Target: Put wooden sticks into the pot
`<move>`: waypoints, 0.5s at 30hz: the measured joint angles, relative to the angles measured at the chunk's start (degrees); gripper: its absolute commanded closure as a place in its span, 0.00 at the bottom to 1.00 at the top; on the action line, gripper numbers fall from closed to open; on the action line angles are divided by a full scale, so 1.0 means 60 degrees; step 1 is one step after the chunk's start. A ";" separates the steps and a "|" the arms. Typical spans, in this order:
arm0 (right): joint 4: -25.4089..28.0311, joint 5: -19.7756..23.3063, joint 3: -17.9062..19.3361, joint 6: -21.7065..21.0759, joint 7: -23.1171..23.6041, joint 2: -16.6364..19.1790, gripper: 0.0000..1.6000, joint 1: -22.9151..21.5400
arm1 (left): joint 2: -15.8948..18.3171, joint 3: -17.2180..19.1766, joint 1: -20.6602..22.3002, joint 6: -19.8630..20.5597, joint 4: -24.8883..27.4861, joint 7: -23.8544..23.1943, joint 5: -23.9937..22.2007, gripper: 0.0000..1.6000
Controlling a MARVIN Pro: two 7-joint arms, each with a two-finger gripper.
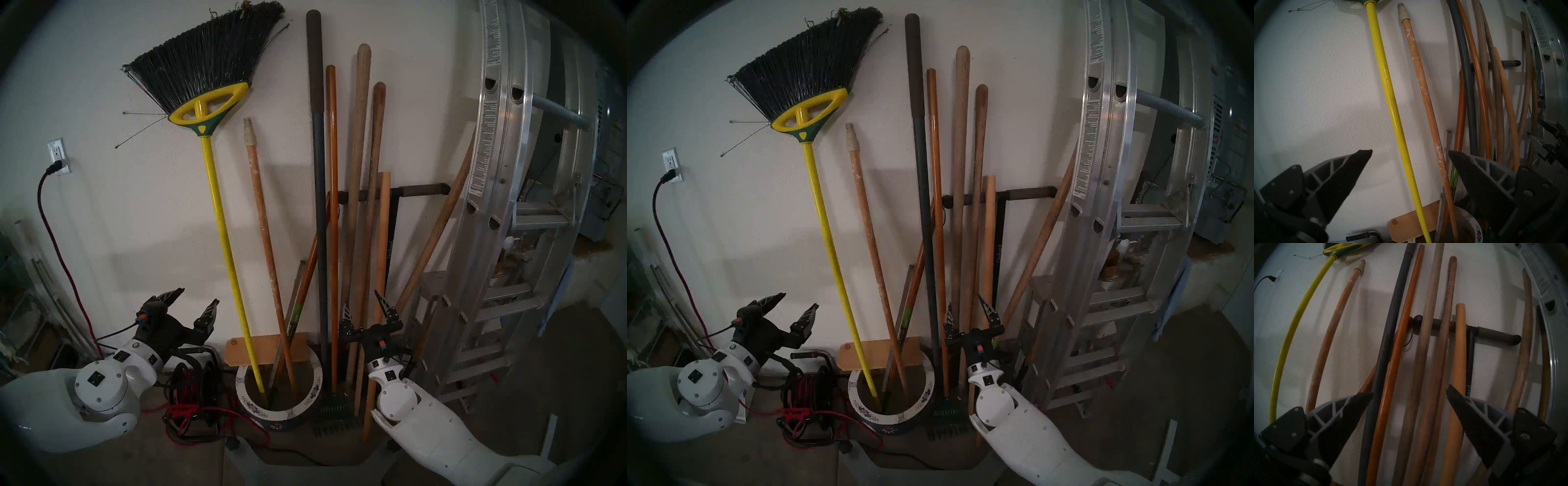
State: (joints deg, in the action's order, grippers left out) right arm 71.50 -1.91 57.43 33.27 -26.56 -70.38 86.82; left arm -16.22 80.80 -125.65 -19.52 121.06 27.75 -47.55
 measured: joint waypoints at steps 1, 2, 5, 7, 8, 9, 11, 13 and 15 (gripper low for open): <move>0.0169 0.0061 0.0042 -0.0151 0.0055 0.0117 0.00 0.0100 | -0.0001 0.0000 0.0000 0.0000 0.0000 0.0000 0.0001 0.00; 0.0359 0.0137 0.0086 -0.0324 0.0126 0.0244 0.00 0.0208 | -0.0001 0.0000 0.0000 0.0001 0.0000 0.0000 0.0001 0.00; 0.0756 0.0351 0.0182 -0.0739 0.0358 0.0531 0.00 0.0429 | -0.0003 0.0000 0.0000 0.0002 0.0000 -0.0001 0.0002 0.00; 0.1071 0.0569 0.0251 -0.1083 0.0601 0.0758 0.00 0.0578 | -0.0004 0.0000 0.0000 0.0002 0.0000 -0.0001 0.0003 0.00; 0.1181 0.0650 0.0278 -0.1206 0.0697 0.0839 0.00 0.0624 | -0.0004 0.0000 0.0000 0.0002 0.0000 -0.0001 0.0003 0.00; 0.1357 0.0789 0.0320 -0.1412 0.0860 0.0965 0.00 0.0689 | -0.0005 0.0000 0.0000 0.0003 0.0000 -0.0002 0.0003 0.00; 0.1649 0.1033 0.0395 -0.1772 0.1165 0.1179 0.00 0.0775 | -0.0005 0.0000 0.0000 0.0003 0.0000 -0.0002 0.0003 0.00; 0.1907 0.1265 0.0467 -0.2096 0.1435 0.1364 0.00 0.0842 | -0.0006 0.0001 0.0000 0.0003 0.0000 -0.0003 0.0003 0.00; 0.2286 0.1708 0.0588 -0.2617 0.1946 0.1679 0.00 0.0905 | -0.0007 0.0003 0.0000 0.0004 0.0000 -0.0003 0.0003 0.00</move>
State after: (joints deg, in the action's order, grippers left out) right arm 85.21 8.34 60.95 17.57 -14.89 -60.31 92.26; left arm -16.26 80.82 -125.65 -19.50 121.06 27.73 -47.53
